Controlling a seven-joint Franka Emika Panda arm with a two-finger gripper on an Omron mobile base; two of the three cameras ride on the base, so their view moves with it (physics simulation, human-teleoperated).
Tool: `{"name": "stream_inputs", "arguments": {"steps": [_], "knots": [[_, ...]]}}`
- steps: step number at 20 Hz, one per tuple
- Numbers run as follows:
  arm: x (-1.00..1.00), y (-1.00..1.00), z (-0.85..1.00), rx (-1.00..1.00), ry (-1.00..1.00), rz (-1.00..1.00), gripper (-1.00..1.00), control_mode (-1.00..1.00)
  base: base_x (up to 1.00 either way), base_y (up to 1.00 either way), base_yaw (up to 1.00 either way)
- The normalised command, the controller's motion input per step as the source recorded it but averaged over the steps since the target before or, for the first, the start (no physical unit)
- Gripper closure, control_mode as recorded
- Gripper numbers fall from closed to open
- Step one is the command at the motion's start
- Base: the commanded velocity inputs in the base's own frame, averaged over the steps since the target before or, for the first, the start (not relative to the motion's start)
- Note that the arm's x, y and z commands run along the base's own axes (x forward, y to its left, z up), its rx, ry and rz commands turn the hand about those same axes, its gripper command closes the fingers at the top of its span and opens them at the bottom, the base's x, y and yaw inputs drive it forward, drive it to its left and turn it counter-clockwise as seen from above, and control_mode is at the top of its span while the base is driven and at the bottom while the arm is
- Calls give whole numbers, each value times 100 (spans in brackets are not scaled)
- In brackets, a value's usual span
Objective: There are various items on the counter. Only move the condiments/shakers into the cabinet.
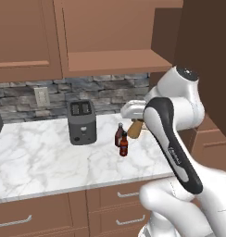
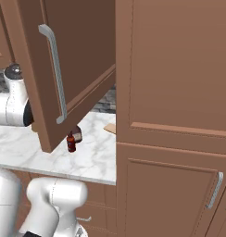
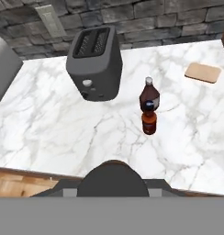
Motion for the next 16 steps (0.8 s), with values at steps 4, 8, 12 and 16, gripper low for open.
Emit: {"name": "stream_inputs", "arguments": {"steps": [4,8,12,16], "knots": [[0,4,100,-13,-5,0,100,-100,0,0,0],[14,5,100,-18,-16,0,100,-100,0,0,0],[8,6,81,-8,-17,0,100,-100,0,0,0],[0,8,60,-8,-29,0,100,-100,0,0,0]]}}
